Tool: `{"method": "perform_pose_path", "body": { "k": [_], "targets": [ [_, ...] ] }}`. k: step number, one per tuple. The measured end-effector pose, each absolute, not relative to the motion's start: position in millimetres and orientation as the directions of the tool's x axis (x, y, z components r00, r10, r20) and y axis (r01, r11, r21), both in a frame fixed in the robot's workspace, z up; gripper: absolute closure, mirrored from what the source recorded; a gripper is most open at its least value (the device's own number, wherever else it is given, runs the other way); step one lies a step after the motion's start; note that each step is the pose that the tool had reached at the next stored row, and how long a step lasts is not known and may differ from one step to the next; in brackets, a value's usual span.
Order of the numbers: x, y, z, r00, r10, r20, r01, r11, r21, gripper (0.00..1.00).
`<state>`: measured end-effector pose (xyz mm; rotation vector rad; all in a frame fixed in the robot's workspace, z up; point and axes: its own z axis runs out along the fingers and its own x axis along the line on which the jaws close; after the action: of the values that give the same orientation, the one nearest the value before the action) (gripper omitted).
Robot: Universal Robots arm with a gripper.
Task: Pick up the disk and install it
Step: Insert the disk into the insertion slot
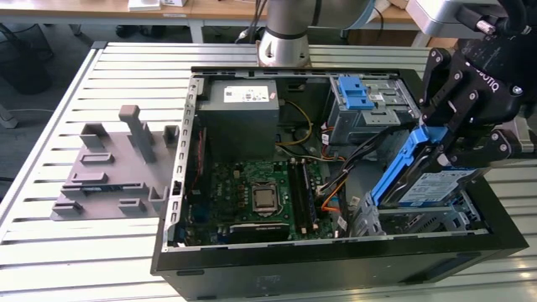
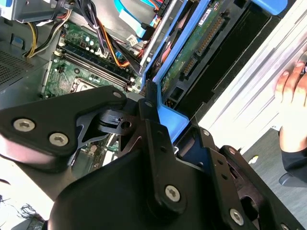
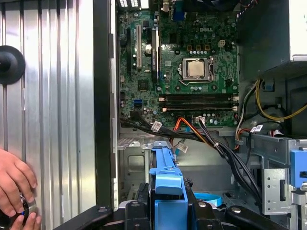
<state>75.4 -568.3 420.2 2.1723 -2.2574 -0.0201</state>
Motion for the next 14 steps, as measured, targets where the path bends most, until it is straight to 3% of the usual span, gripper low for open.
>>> {"method": "perform_pose_path", "body": {
  "k": [14],
  "targets": [
    [75.4, -568.3, 415.5, -0.038, -0.999, -0.003, -0.999, 0.038, 0.015, 0.64]
  ]
}}
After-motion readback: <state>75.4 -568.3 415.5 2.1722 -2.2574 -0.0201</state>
